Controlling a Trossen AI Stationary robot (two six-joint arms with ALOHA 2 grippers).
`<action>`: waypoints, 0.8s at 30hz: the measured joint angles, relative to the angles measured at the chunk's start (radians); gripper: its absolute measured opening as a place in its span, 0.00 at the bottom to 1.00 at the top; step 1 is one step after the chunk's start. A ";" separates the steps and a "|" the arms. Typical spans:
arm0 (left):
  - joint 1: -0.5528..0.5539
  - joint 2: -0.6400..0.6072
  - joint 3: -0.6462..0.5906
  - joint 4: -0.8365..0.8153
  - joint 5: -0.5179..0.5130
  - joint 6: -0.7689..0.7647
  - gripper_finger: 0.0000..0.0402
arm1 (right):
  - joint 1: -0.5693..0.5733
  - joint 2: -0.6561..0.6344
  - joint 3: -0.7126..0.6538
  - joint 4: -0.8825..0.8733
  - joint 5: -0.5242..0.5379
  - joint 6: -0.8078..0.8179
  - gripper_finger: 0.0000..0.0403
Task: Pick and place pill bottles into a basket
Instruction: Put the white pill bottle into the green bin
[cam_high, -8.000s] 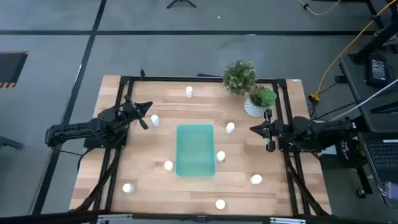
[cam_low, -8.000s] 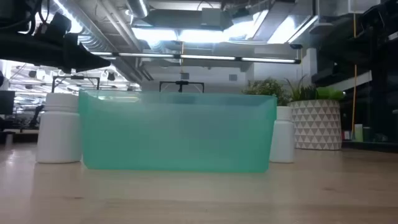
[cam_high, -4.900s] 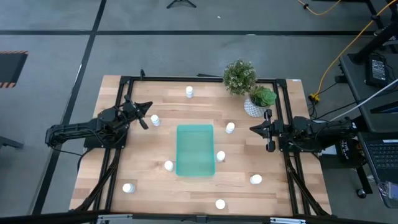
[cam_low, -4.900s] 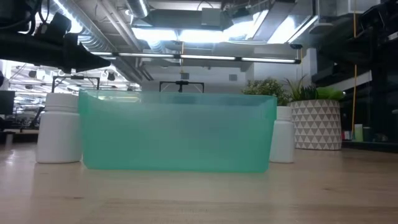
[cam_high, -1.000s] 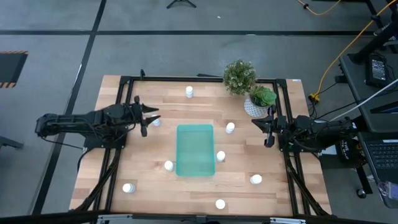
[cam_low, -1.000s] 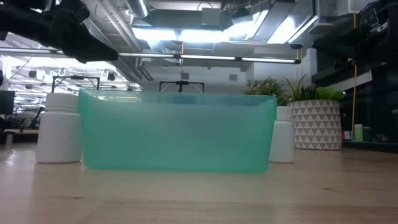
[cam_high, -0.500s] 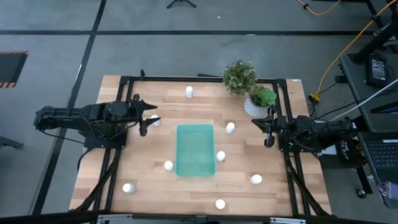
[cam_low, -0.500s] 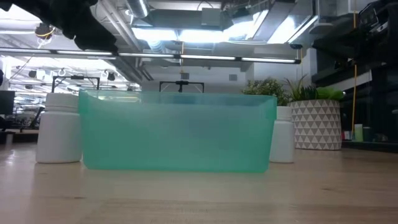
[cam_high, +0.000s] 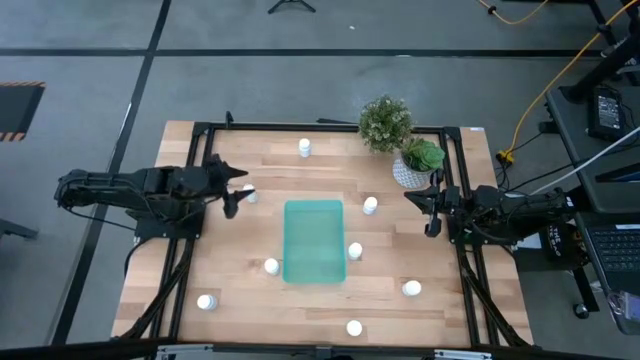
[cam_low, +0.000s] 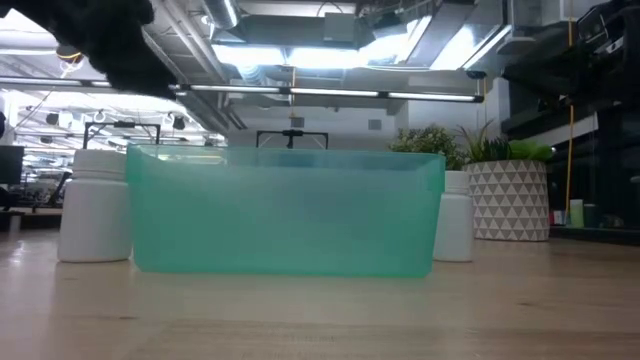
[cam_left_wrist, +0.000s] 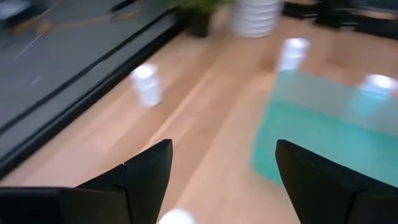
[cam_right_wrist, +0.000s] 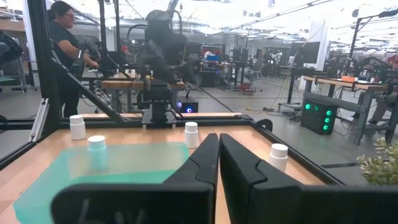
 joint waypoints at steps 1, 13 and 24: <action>0.001 0.000 0.000 -0.026 -0.026 -0.032 0.69 | 0.000 0.000 0.000 0.000 0.000 0.000 0.05; 0.000 0.151 -0.001 -0.123 -0.059 -0.121 0.69 | 0.000 0.000 0.000 -0.003 0.000 0.000 0.05; 0.000 0.309 -0.002 -0.191 -0.001 -0.129 0.69 | 0.000 0.000 0.000 -0.005 0.000 0.000 0.05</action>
